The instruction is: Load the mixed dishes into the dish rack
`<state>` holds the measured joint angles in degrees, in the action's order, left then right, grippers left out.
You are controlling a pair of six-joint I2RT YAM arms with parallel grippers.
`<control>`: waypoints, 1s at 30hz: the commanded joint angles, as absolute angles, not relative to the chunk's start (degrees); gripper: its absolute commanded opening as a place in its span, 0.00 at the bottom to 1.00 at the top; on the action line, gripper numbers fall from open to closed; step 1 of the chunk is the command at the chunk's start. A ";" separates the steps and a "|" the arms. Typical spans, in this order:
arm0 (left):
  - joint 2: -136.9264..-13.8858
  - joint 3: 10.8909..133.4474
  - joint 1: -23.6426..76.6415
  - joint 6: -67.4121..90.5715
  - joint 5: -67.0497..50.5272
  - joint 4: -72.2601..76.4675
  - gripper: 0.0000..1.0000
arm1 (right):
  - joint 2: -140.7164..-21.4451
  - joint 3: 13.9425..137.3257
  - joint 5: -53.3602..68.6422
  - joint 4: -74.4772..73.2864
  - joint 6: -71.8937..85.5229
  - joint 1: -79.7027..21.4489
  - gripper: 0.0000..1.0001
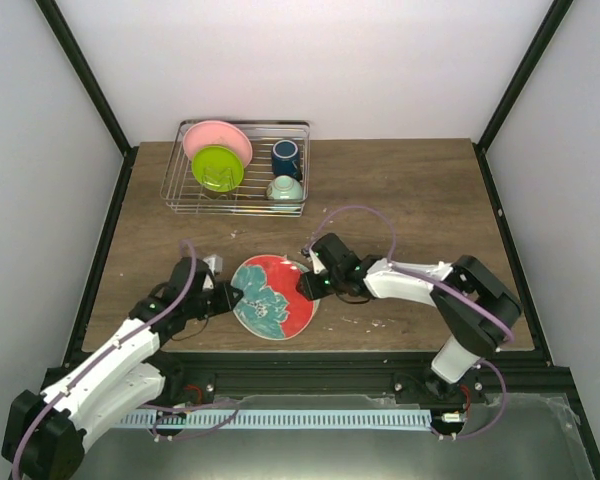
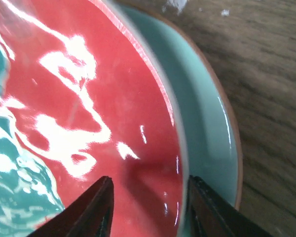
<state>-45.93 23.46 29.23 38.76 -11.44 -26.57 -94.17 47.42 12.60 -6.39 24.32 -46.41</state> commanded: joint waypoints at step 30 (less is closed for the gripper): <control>-50.86 53.50 29.09 13.59 5.31 -36.94 0.00 | -68.79 40.49 -0.39 -17.51 26.89 -47.31 0.58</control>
<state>-49.28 42.33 29.32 23.62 -1.32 -39.33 -69.78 41.23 1.72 -16.78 26.13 -47.13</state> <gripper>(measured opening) 0.071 0.584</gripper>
